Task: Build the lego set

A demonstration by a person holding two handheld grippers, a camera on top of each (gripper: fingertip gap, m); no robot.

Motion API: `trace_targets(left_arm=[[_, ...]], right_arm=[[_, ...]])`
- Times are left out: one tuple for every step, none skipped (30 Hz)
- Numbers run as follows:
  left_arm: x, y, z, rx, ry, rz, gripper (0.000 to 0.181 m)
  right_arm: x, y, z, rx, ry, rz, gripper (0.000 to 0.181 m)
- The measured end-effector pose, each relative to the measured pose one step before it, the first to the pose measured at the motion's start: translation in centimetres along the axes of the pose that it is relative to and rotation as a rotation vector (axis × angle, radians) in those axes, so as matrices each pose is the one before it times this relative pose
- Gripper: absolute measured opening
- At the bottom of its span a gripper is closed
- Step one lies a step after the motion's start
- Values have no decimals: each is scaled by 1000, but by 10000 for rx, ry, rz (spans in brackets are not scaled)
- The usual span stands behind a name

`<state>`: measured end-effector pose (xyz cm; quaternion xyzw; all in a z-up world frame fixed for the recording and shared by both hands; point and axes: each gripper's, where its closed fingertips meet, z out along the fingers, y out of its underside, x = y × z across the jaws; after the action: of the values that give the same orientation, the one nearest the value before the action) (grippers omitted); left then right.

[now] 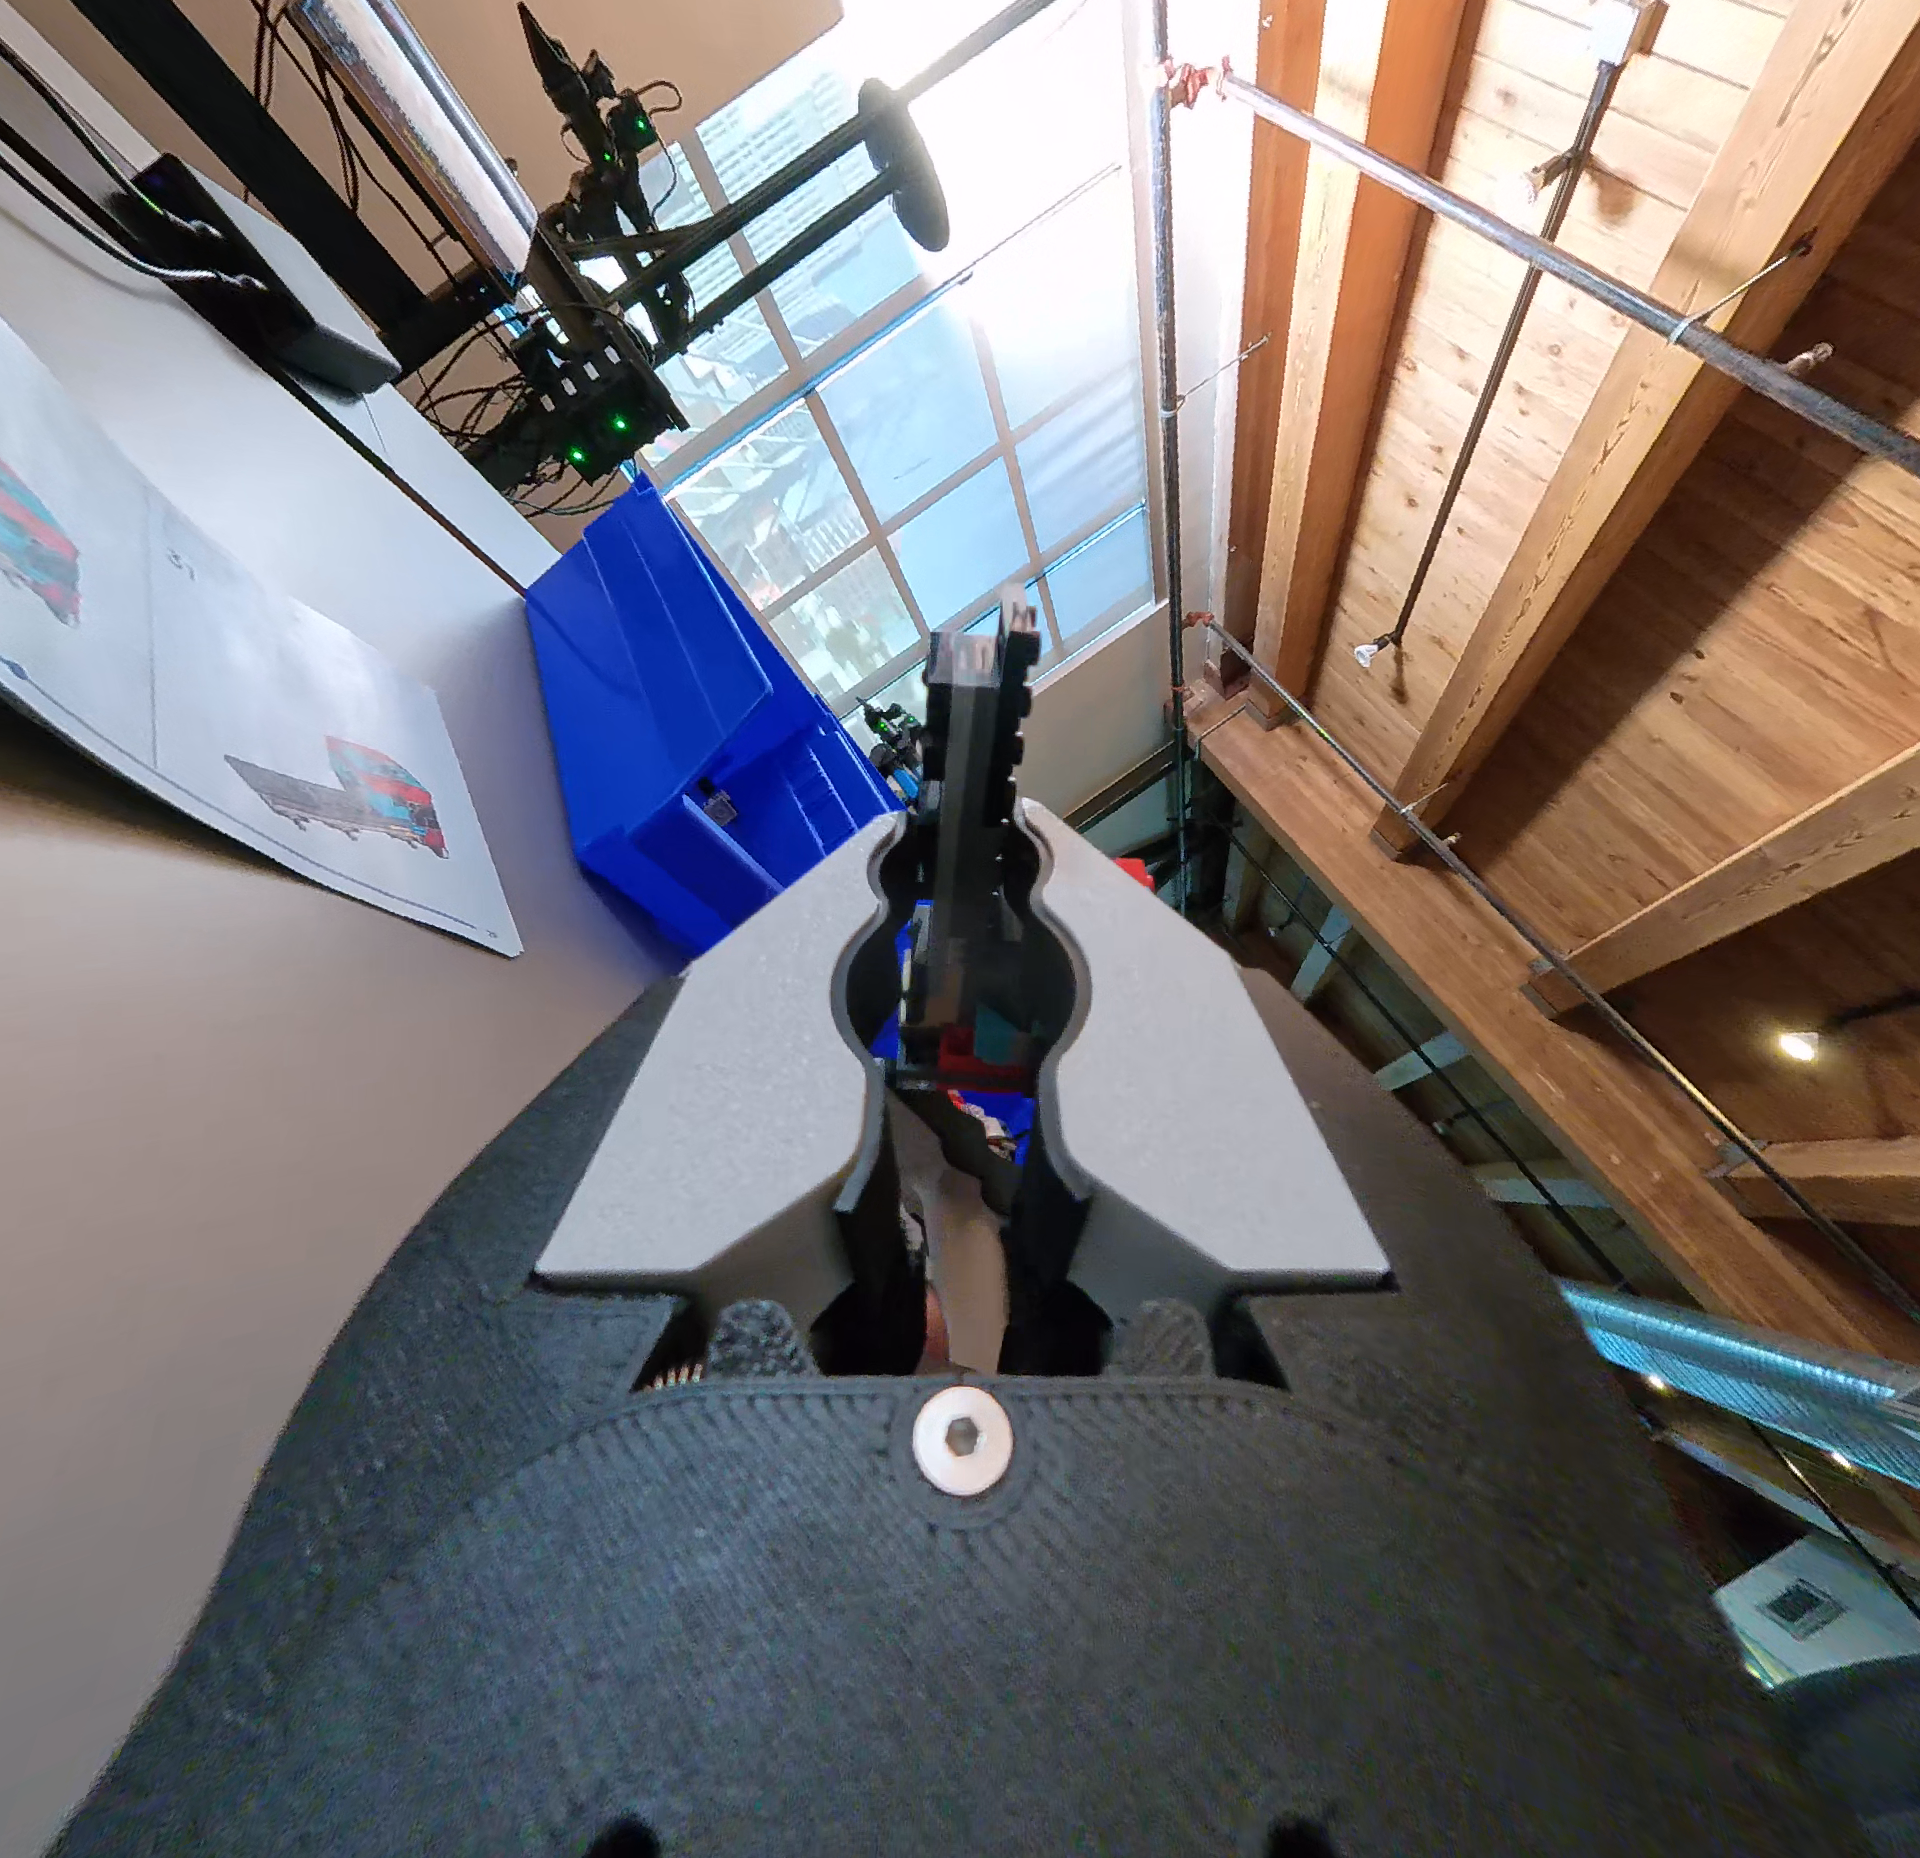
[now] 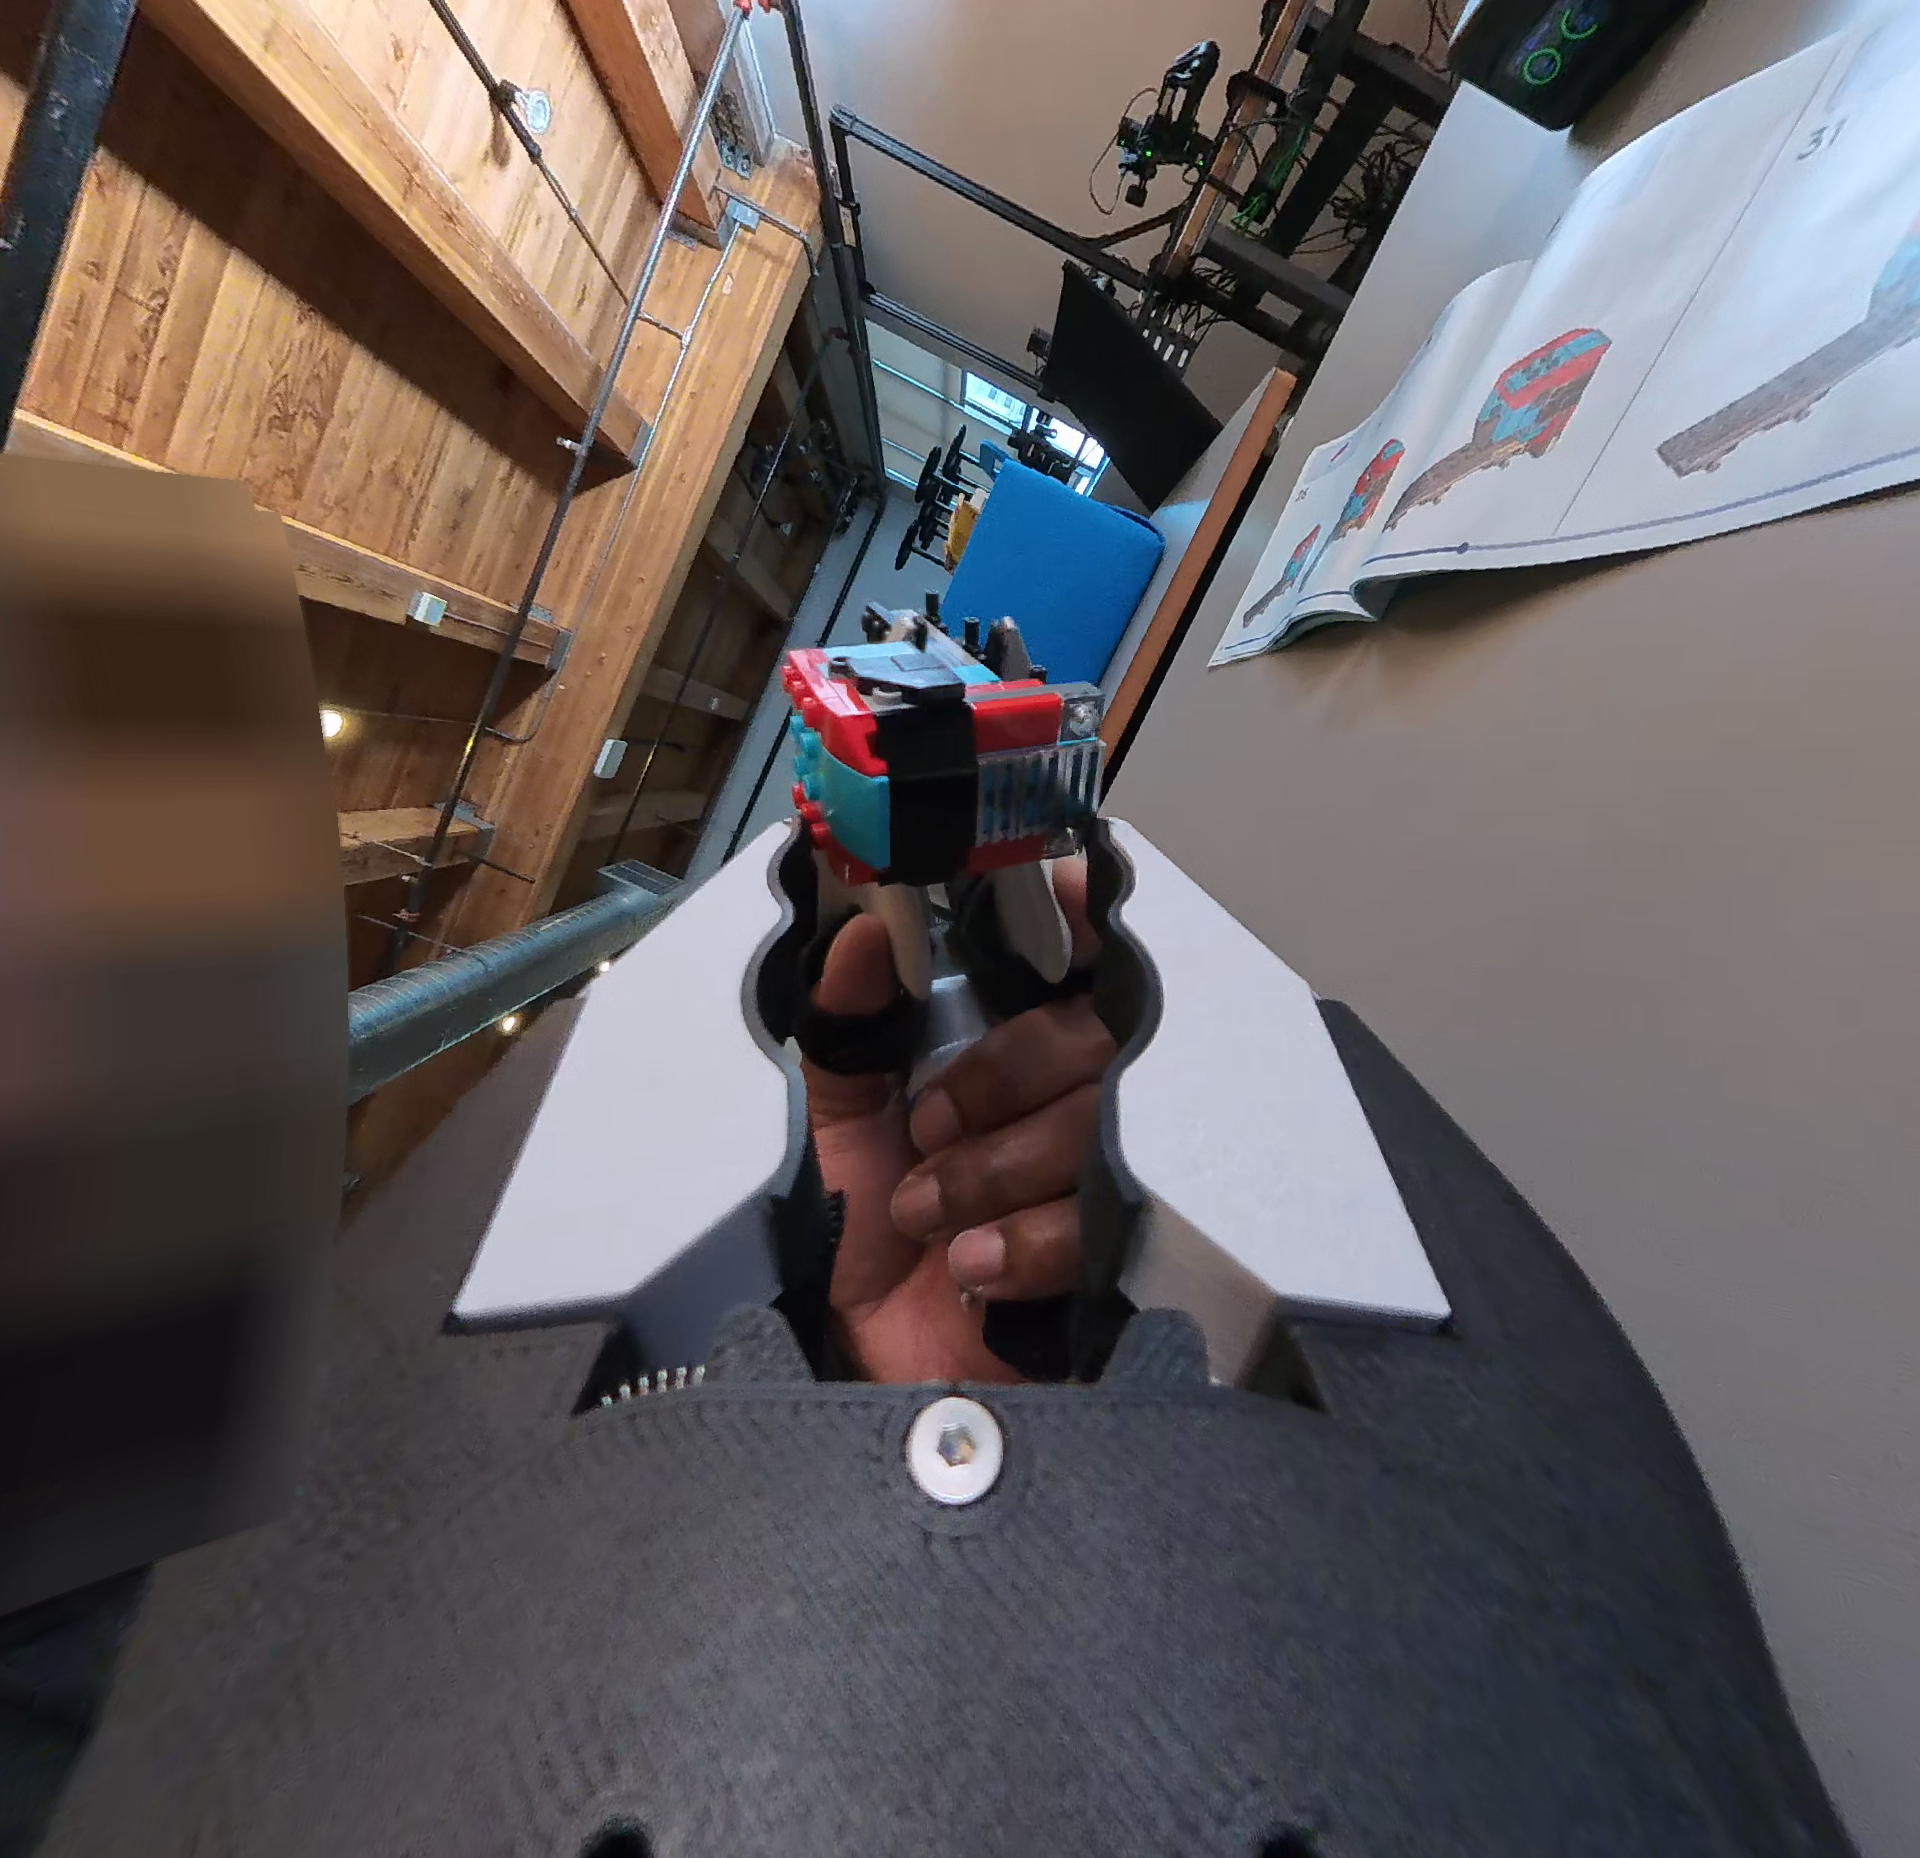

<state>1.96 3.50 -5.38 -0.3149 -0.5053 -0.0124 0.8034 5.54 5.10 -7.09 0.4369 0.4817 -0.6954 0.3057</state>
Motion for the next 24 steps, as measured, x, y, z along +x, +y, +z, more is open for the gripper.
trace_targets(left_arm=[[-16, -3, -5, 4, -10, 9, 16], [-1, -4, 0, 3, -15, 24, 16], [7, -9, -7, 4, -4, 19, 16], [4, -6, -7, 2, 7, -7, 16], [15, -5, -8, 5, 19, -12, 16], [41, -20, -6, 11, 29, 2, 16], [55, -28, 3, 14, 23, 17, 16], [27, -46, -12, 15, 3, 26, 16], [19, -43, -5, 18, -4, 28, 16], [36, -50, -23, 22, 5, 33, 16], [57, -58, 1, 21, 3, 65, 16], [51, -54, -10, 23, -10, 96, 16], [37, -46, 9, 25, -22, 94, 16], [-9, -40, -2, 26, -28, 55, 16], [-12, -98, -20, 58, -14, 7, 16], [10, -152, -55, 75, 18, -18, 16], [11, -132, -54, 49, 32, -16, 16], [2, -83, -37, 15, 15, -3, 16], [24, -28, -24, -8, 8, 28, 16], [54, 46, 16, -32, 18, 45, 16], [85, 100, 38, -52, 36, 43, 16], [120, 133, 48, -63, 46, 37, 16], [121, 174, 55, -75, 44, 45, 16], [108, 184, 76, -83, 29, 58, 16]], right_arm=[[15, 54, 5, -37, 11, -25, 52], [-4, 29, -3, -18, -3, 0, 52], [-8, -1, 9, -9, 1, 57, 52], [-4, 17, 1, -18, 18, 4, 51], [-9, 28, 3, -41, 26, -51, 51], [-40, 4, 13, -34, -8, -17, 51], [-48, -4, 17, -28, -3, 4, 51], [-37, 11, 30, -37, 3, -12, 51], [-44, 3, 34, -32, -8, 7, 51], [-66, 28, 38, -23, -33, -5, 51], [-76, -2, 22, 3, -49, -35, 51], [-80, 6, 21, 12, -61, 12, 52], [-34, 69, 21, -29, -45, 62, 53], [-9, 171, 22, -103, -24, 51, 53], [-6, 199, 22, -114, 9, -20, 58], [0, 107, -16, -60, 44, -63, 61], [-23, -48, -31, 18, 38, -47, 62], [-41, -179, -41, 66, 36, -7, 63], [-77, -224, -25, 73, 8, -16, 64], [-67, -182, 5, 32, 21, -29, 64], [0, -149, 19, 9, 57, -46, 64], [0, -102, 22, -2, 52, -43, 64], [72, -83, 5, 0, 80, -13, 64], [124, -72, -26, 13, 89, 14, 63]])
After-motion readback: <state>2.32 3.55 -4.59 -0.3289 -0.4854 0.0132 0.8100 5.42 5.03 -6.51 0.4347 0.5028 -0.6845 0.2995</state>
